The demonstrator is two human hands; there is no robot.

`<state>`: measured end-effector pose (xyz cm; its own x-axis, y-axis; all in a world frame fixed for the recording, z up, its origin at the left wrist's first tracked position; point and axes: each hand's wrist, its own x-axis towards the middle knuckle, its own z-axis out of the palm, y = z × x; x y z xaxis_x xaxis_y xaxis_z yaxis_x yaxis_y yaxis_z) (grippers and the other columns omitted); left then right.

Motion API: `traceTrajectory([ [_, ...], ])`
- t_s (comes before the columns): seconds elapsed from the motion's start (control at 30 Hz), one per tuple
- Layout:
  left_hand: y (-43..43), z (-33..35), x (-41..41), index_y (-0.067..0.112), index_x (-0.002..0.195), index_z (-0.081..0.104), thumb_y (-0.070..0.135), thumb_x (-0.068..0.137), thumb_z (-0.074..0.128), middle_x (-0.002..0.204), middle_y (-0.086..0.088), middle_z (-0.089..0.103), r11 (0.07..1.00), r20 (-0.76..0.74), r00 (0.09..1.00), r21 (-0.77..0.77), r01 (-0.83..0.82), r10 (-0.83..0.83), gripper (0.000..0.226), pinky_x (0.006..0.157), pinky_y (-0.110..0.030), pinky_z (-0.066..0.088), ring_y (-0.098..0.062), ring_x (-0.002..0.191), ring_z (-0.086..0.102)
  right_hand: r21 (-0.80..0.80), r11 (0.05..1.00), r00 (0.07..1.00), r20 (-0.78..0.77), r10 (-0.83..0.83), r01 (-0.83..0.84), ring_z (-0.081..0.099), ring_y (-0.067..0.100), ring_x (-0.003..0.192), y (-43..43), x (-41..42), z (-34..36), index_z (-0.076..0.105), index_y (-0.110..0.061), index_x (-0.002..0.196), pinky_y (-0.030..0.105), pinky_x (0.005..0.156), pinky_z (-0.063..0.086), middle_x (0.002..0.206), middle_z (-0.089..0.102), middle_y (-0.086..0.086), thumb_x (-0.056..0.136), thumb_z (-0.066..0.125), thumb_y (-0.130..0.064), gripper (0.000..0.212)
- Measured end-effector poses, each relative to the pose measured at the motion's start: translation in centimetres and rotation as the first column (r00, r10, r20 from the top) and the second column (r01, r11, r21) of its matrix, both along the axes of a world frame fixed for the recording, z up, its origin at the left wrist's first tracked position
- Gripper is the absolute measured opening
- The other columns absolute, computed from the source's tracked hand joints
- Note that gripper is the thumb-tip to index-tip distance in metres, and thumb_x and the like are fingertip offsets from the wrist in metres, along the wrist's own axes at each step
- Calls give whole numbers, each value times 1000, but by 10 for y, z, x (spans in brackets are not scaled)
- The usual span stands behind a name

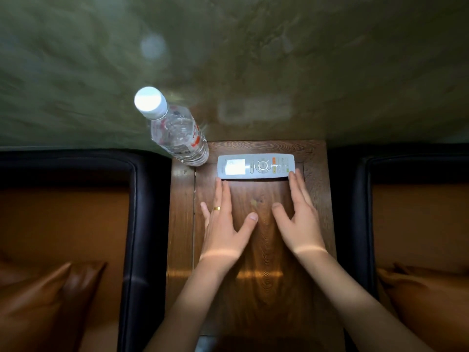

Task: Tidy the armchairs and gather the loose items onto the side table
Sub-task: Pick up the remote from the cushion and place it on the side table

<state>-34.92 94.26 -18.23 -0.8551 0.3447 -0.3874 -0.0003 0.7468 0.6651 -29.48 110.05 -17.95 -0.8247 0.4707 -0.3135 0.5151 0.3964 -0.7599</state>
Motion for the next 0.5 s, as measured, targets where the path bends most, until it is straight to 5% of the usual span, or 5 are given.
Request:
traceTrajectory([
  [0.1, 5, -1, -11, 25, 157, -5, 46, 95, 57, 161, 16, -19, 999, -64, 997, -3, 35, -35, 90, 116, -29, -23, 2, 142, -22, 0, 999, 999, -7, 35, -35, 5, 5, 152, 5, -10, 0, 20, -26, 159, 25, 124, 4, 164, 9, -16, 96, 58, -15, 74],
  [0.3, 5, -3, -24, 20, 159, -7, 53, 97, 46, 164, 7, -21, 977, -119, 976, -136, 166, -182, 88, 119, -42, -21, -6, 149, -23, 32, 994, 994, -34, 101, -100, -2, -8, 145, 7, -21, -1, 19, -21, 158, 13, 117, -11, 160, 4, -16, 95, 58, -11, 75],
  [0.5, 7, -8, -32, 20, 159, -2, 51, 96, 49, 165, 4, -19, 961, -156, 959, -188, 205, -235, 87, 118, -42, -20, -11, 150, -22, 66, 986, 987, -26, 158, -156, -3, 0, 150, 9, -29, -5, 12, -22, 159, 27, 121, -14, 161, 0, -14, 94, 59, -14, 80],
])
